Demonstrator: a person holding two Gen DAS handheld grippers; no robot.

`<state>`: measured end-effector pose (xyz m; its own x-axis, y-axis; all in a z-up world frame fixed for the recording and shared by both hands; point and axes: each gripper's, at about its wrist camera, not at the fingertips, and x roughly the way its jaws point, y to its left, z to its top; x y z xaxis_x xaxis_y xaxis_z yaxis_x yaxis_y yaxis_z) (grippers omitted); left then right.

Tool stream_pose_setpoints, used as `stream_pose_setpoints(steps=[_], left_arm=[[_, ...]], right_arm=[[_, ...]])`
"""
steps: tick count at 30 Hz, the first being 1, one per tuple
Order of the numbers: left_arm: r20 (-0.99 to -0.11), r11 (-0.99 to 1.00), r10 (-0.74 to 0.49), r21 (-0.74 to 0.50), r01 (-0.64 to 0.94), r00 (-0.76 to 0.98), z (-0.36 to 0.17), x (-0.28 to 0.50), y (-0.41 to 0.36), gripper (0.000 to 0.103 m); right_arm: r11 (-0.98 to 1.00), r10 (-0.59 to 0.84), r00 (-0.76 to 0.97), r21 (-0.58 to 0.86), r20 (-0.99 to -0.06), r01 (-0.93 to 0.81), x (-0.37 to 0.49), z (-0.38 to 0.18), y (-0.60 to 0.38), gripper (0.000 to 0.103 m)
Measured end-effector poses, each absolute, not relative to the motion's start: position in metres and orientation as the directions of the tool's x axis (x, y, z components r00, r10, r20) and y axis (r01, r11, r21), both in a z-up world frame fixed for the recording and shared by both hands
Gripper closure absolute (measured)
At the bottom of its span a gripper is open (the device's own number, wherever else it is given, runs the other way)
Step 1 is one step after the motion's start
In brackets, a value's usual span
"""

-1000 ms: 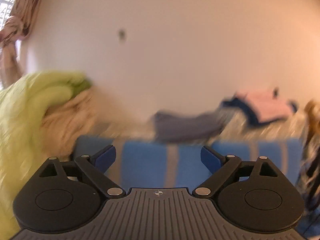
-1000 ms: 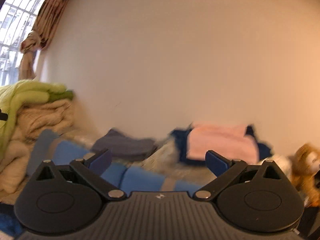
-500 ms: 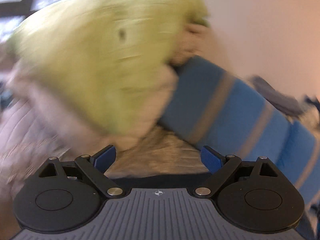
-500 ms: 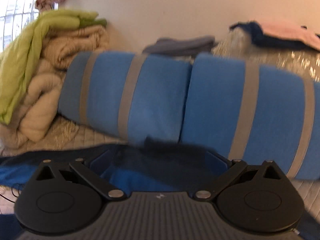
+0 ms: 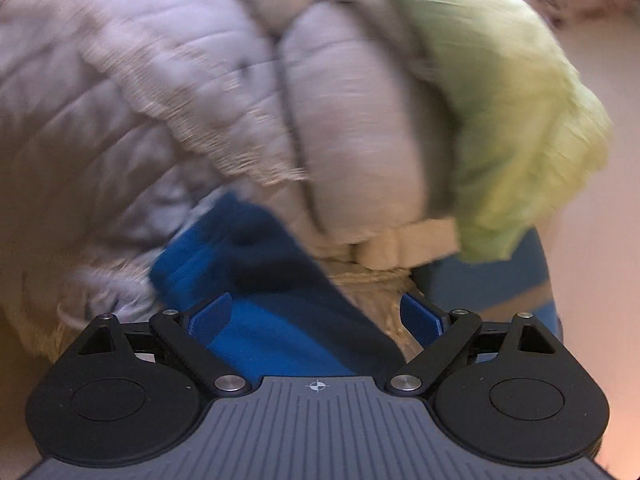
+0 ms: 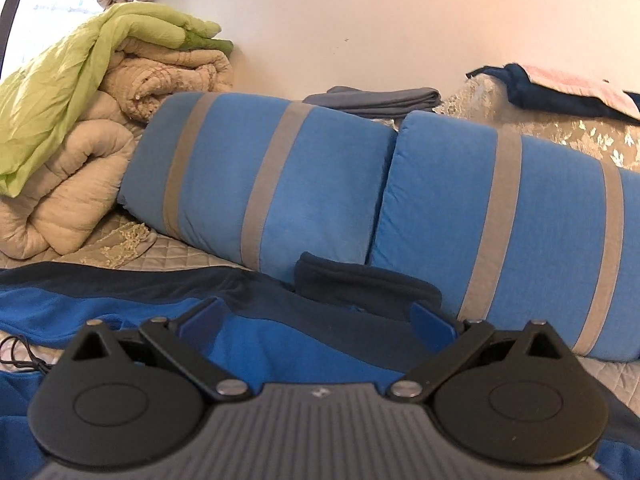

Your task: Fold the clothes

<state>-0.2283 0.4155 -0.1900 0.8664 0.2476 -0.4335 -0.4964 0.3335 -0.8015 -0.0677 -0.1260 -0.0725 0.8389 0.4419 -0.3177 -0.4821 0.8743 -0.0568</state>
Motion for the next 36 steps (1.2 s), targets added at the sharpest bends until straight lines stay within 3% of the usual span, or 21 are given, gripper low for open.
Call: stream_pose_setpoints(steps=[5, 9, 14, 17, 22, 36], left_arm=[[-0.429, 0.188, 0.24, -0.86, -0.475, 0.871, -0.234, -0.244, 0.432, 0.013], [-0.426, 0.145, 0.241, -0.872, -0.467, 0.872, -0.252, -0.245, 0.437, 0.024], [-0.445, 0.077, 0.246, -0.877, -0.475, 0.861, -0.267, -0.246, 0.45, 0.073], [-0.48, 0.082, 0.24, -0.856, -0.511, 0.844, -0.266, -0.245, 0.455, 0.09], [-0.497, 0.224, 0.275, -0.799, -0.558, 0.823, -0.237, -0.238, 0.45, 0.093], [-0.401, 0.668, 0.311, -0.553, -0.498, 0.862, -0.114, -0.159, 0.391, 0.093]], right_arm=[[0.88, 0.43, 0.831, -0.042, -0.354, -0.473, -0.061, -0.078, -0.127, 0.0], [0.88, 0.428, 0.83, -0.045, -0.358, -0.473, -0.06, -0.08, -0.127, 0.0], [0.874, 0.423, 0.832, -0.081, -0.359, -0.479, -0.062, -0.082, -0.123, 0.0], [0.868, 0.418, 0.835, -0.113, -0.359, -0.484, -0.064, -0.085, -0.12, 0.0], [0.856, 0.411, 0.838, -0.163, -0.359, -0.49, -0.067, -0.088, -0.114, 0.0], [0.856, 0.4, 0.836, -0.174, -0.376, -0.487, -0.064, -0.092, -0.113, 0.0]])
